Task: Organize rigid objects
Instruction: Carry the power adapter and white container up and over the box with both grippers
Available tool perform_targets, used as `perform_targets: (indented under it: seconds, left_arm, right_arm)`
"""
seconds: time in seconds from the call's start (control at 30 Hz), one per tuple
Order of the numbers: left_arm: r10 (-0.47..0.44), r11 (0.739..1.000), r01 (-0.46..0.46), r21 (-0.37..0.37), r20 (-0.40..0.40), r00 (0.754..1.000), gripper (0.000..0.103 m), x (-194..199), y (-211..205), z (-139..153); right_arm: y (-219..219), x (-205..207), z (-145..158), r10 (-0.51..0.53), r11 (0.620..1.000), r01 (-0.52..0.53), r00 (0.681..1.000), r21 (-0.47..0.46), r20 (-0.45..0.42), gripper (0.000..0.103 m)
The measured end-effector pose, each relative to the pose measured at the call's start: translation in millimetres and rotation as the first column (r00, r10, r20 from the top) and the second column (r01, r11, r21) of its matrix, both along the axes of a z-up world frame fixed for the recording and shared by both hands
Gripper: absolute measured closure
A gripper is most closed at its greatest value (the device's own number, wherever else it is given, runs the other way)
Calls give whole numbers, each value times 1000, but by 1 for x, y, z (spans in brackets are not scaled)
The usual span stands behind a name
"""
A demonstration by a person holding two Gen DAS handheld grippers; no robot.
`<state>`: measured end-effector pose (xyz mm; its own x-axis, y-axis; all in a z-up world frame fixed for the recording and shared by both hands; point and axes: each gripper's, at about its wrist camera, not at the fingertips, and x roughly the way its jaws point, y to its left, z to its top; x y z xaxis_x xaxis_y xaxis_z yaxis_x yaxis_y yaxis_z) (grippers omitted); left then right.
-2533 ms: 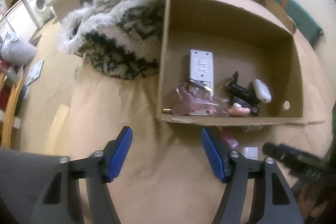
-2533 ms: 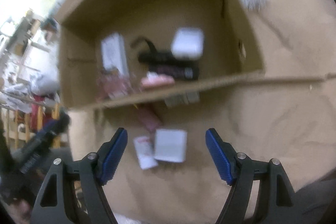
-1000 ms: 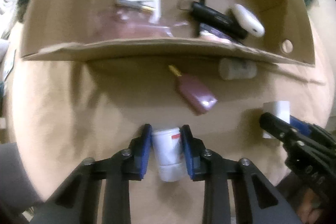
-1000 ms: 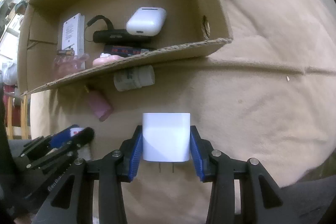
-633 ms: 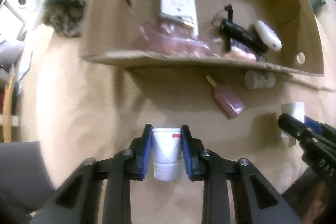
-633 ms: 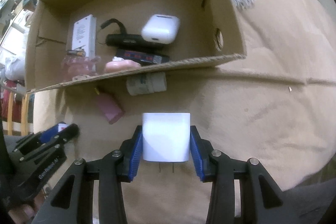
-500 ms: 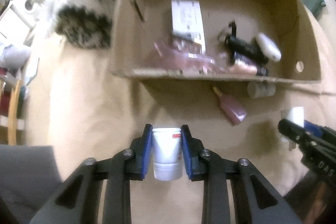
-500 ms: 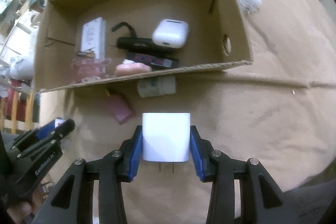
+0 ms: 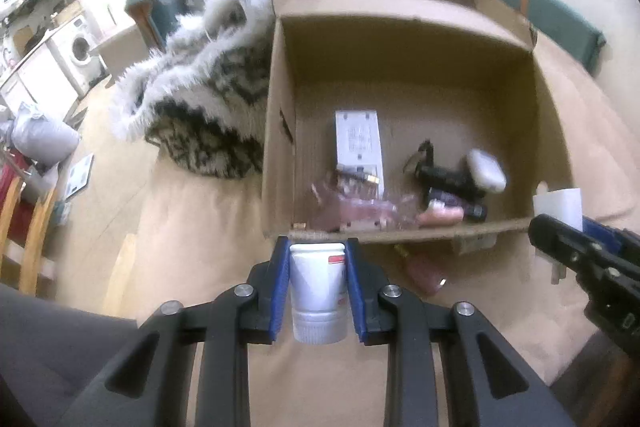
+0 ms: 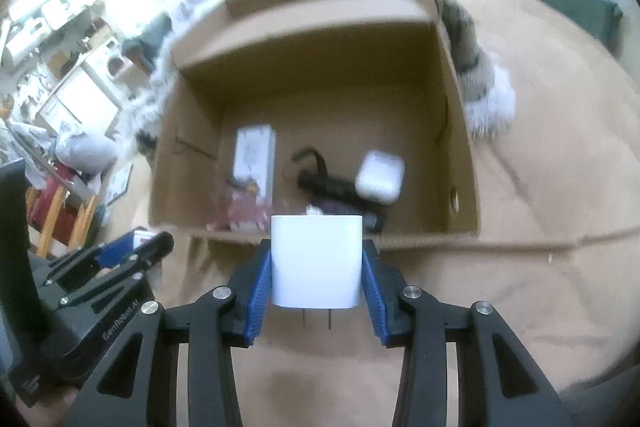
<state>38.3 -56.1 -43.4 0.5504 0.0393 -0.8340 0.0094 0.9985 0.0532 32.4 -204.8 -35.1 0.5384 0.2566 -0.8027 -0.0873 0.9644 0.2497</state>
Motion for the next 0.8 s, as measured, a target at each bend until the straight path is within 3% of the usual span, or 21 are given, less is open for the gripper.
perform_targets:
  seconds: [0.47,0.8]
  left_arm:
    - [-19,996,18,-87,-3,1000,79,33,4,26]
    - [-61,996,61,-58,0,998,79,80,-4,25]
  right_arm:
    - [-4,30,17,36,999,-36,998,8,43,59]
    - [-5,82,5,65,998,-65,998,-13,2,59]
